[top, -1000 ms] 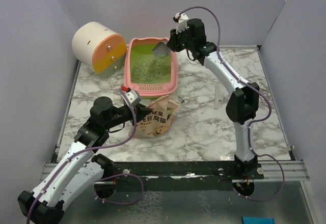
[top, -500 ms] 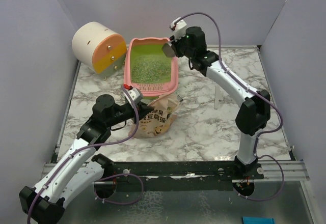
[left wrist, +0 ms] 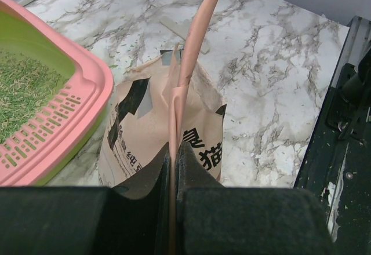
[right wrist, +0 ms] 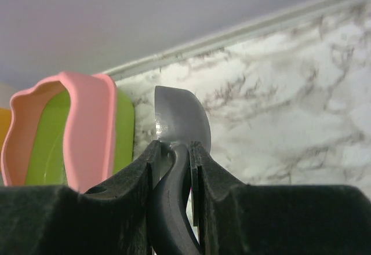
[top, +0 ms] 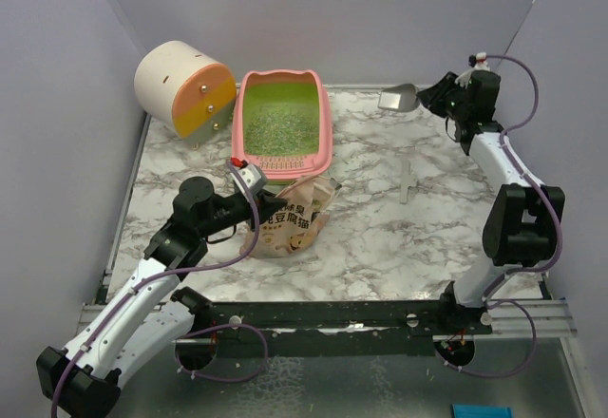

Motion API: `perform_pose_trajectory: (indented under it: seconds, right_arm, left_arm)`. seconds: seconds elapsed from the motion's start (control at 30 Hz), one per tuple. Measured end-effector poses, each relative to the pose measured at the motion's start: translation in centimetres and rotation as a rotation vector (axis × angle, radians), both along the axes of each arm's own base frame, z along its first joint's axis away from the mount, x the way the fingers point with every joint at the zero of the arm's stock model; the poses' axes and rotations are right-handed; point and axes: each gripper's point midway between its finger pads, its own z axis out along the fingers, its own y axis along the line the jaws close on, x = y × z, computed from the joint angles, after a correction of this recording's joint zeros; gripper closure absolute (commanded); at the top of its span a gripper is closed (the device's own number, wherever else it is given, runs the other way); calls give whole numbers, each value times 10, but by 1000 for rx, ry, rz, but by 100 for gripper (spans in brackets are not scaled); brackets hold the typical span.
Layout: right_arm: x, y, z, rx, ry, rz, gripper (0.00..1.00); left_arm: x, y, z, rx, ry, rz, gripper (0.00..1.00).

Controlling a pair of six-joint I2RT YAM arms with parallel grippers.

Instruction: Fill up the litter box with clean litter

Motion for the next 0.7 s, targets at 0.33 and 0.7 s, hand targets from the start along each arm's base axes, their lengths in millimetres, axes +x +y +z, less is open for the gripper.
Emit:
perform_pose_trajectory:
  seconds: [0.33,0.7]
  right_arm:
    - [-31,-24,-97,347,176,-33,99]
    - [-25,-56,-123,389,160,-114,95]
  left_arm:
    - [0,0,0,0,0,0,100]
    - [-2,2,0,-3,-6,3,100]
